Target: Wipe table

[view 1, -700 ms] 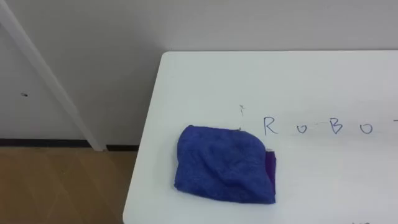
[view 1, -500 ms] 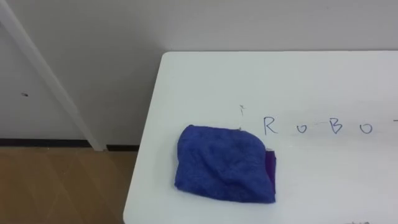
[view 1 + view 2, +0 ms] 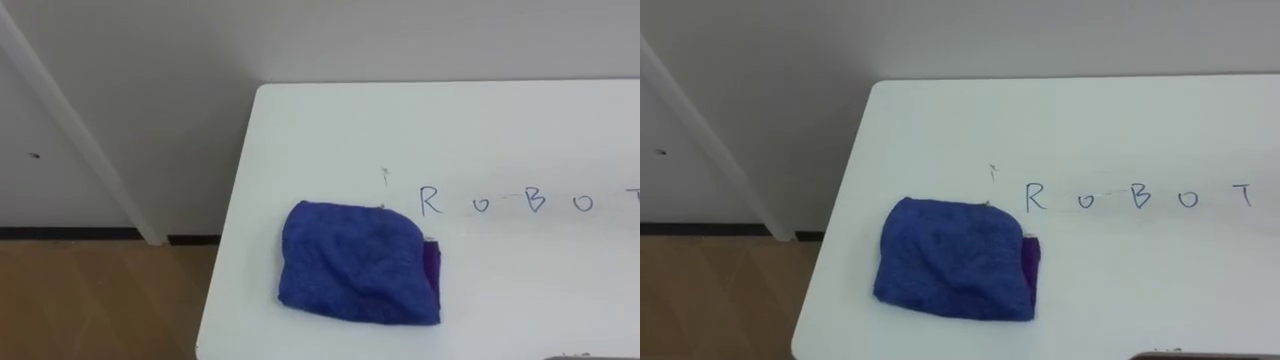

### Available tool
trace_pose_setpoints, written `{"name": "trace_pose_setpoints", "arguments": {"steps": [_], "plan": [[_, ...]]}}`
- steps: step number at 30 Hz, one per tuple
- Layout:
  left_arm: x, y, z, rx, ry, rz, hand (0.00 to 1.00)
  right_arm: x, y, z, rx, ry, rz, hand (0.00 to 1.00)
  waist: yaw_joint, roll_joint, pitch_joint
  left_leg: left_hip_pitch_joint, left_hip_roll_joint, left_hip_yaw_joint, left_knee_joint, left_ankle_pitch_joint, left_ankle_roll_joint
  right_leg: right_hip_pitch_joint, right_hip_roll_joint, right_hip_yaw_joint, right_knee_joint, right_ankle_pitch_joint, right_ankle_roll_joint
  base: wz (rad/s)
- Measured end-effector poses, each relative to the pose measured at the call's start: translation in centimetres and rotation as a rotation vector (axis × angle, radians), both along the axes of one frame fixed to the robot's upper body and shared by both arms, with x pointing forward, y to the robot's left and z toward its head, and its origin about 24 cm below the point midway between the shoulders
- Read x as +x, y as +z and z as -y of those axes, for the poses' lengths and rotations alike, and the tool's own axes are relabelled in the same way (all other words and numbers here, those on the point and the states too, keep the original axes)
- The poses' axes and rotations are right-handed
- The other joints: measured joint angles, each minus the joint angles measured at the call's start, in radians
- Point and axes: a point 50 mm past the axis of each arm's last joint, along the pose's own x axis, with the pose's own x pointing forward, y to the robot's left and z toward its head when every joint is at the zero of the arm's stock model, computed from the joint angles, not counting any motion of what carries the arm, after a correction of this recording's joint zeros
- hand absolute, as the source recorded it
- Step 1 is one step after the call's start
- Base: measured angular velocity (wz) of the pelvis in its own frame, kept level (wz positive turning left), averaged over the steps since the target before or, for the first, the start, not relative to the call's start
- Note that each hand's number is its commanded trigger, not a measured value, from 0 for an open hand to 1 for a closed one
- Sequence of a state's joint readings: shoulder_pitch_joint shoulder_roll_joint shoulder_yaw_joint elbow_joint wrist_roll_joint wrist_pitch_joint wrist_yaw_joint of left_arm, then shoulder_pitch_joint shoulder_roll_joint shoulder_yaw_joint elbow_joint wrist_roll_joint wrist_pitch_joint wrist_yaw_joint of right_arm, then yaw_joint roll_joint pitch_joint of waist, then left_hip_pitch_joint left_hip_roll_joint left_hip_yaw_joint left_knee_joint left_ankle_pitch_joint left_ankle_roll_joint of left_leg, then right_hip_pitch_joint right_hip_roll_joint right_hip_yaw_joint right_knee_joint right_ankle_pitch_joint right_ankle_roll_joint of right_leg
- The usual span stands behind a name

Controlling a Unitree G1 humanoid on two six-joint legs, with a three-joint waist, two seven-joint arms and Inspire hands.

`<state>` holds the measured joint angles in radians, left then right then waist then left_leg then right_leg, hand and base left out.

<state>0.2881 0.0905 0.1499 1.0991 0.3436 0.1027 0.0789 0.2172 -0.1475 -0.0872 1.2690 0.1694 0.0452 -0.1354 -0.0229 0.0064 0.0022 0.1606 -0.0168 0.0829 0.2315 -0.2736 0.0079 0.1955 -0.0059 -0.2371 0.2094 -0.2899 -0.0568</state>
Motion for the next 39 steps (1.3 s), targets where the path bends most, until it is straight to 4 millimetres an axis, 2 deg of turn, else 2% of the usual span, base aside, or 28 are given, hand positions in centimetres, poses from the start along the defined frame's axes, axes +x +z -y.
{"name": "trace_pose_setpoints", "arguments": {"steps": [3, 6, 8, 11, 14, 17, 19, 21, 23, 24, 28, 29, 33, 35, 38, 39], "plan": [[-0.6, 0.2, -0.6, 0.023, 0.056, 0.001, 0.00, -1.3, 0.3, 0.7, -0.042, -0.297, 0.028, 0.00, -0.023, -0.005, -0.0005, 0.008, 0.001, -0.002, -0.009, 0.000, 0.000, 0.010, 0.002, 0.003, -0.003, 0.000, 0.000, 0.05], [-0.8, 0.3, -1.0, 0.034, 0.086, 0.009, 0.00, -2.3, 0.5, 1.2, -0.070, -0.499, 0.056, 0.00, -0.038, -0.010, 0.0003, 0.019, 0.002, 0.001, -0.012, 0.000, 0.000, 0.014, 0.005, 0.016, -0.005, 0.000, 0.000, -0.08], [-1.0, 0.6, -1.6, 0.054, 0.148, 0.030, 0.00, -3.6, 0.8, 1.7, -0.111, -0.764, 0.095, 0.00, -0.049, -0.016, 0.0014, 0.036, 0.004, 0.014, -0.026, 0.000, 0.000, 0.021, 0.009, 0.030, -0.004, 0.000, 0.000, -0.16], [-1.2, 0.8, -2.2, 0.068, 0.213, 0.048, 0.00, -4.3, 1.2, 2.5, -0.167, -1.026, 0.146, 0.00, -0.069, -0.027, 0.0025, 0.040, 0.003, 0.028, -0.028, 0.000, 0.000, 0.021, 0.011, 0.044, -0.008, 0.000, -0.001, -0.15], [-1.1, 1.0, -3.0, 0.087, 0.232, 0.063, 0.00, -3.9, 1.8, 3.8, -0.230, -1.194, 0.218, 0.00, -0.086, -0.042, 0.0010, 0.033, 0.004, 0.030, -0.025, 0.000, 0.000, 0.014, 0.009, 0.049, -0.020, 0.002, 0.000, -0.08], [-0.9, 1.3, -3.8, 0.108, 0.239, 0.085, 0.00, -3.2, 2.6, 5.6, -0.312, -1.278, 0.251, 0.00, -0.095, -0.057, 0.0008, 0.024, 0.002, 0.034, -0.025, 0.001, 0.002, 0.006, 0.009, 0.057, -0.021, 0.008, 0.003, -0.06], [-0.7, 1.5, -4.2, 0.124, 0.236, 0.103, 0.00, -1.9, 3.4, 7.0, -0.371, -1.263, 0.285, 0.00, -0.086, -0.058, -0.0001, 0.014, 0.004, 0.052, -0.019, 0.001, 0.003, -0.011, 0.009, 0.071, -0.006, 0.010, 0.004, -0.21], [-0.5, 1.7, -4.5, 0.147, 0.231, 0.120, 0.00, 0.0, 4.4, 8.5, -0.443, -1.214, 0.340, 0.00, -0.091, -0.057, -0.0010, -0.005, 0.002, 0.054, -0.008, 0.001, 0.003, -0.028, 0.009, 0.073, 0.002, 0.014, 0.004, -0.09], [0.2, 2.0, -5.0, 0.161, 0.199, 0.146, 0.00, 2.6, 5.9, 10.1, -0.548, -1.104, 0.397, 0.00, -0.091, -0.056, -0.0011, -0.021, -0.001, 0.055, -0.010, 0.001, 0.003, -0.045, 0.010, 0.072, 0.016, 0.015, 0.005, 0.06], [0.3, 2.0, -5.0, 0.163, 0.194, 0.153, 0.00, 3.2, 6.4, 10.4, -0.578, -1.065, 0.414, 0.00, -0.089, -0.057, -0.0023, -0.022, -0.001, 0.055, -0.010, 0.002, 0.003, -0.046, 0.010, 0.072, 0.016, 0.015, 0.004, 0.00], [0.8, 2.1, -5.1, 0.178, 0.166, 0.172, 0.00, 8.8, 10.8, 11.9, -0.790, -0.755, 0.613, 0.00, -0.070, -0.054, -0.0026, -0.020, 0.000, 0.054, -0.010, 0.003, 0.005, -0.053, 0.011, 0.073, 0.015, 0.016, 0.003, -0.02], [0.8, 2.1, -4.9, 0.174, 0.156, 0.171, 0.00, 10.3, 12.3, 11.8, -0.856, -0.665, 0.680, 0.00, -0.061, -0.049, -0.0012, -0.024, 0.001, 0.054, -0.009, 0.003, 0.005, -0.055, 0.011, 0.070, 0.014, 0.018, 0.001, 0.00], [0.5, 2.0, -4.8, 0.168, 0.126, 0.160, 0.00, 13.9, 16.2, 11.0, -1.028, -0.410, 0.853, 0.00, -0.032, -0.051, -0.0023, -0.028, 0.005, 0.055, -0.006, 0.003, 0.005, -0.061, 0.014, 0.067, 0.013, 0.020, -0.002, 0.04], [0.3, 1.9, -4.5, 0.159, 0.109, 0.152, 0.00, 15.9, 19.1, 10.0, -1.155, -0.227, 0.969, 0.00, -0.022, -0.046, -0.0024, -0.036, 0.005, 0.050, -0.004, 0.003, 0.006, -0.067, 0.013, 0.059, 0.013, 0.020, -0.002, 0.06], [0.1, 1.9, -4.3, 0.153, 0.094, 0.145, 0.00, 18.1, 22.4, 7.9, -1.253, -0.032, 1.140, 0.00, 0.003, -0.038, -0.0034, -0.038, 0.004, 0.045, -0.007, 0.005, 0.008, -0.068, 0.013, 0.052, 0.012, 0.023, -0.002, 0.04], [0.2, 1.9, -4.3, 0.151, 0.089, 0.148, 0.00, 18.4, 22.9, 7.5, -1.274, 0.013, 1.166, 0.00, 0.005, -0.036, -0.0028, -0.039, 0.004, 0.042, -0.007, 0.005, 0.009, -0.066, 0.012, 0.046, 0.011, 0.023, -0.002, 0.19]]}}
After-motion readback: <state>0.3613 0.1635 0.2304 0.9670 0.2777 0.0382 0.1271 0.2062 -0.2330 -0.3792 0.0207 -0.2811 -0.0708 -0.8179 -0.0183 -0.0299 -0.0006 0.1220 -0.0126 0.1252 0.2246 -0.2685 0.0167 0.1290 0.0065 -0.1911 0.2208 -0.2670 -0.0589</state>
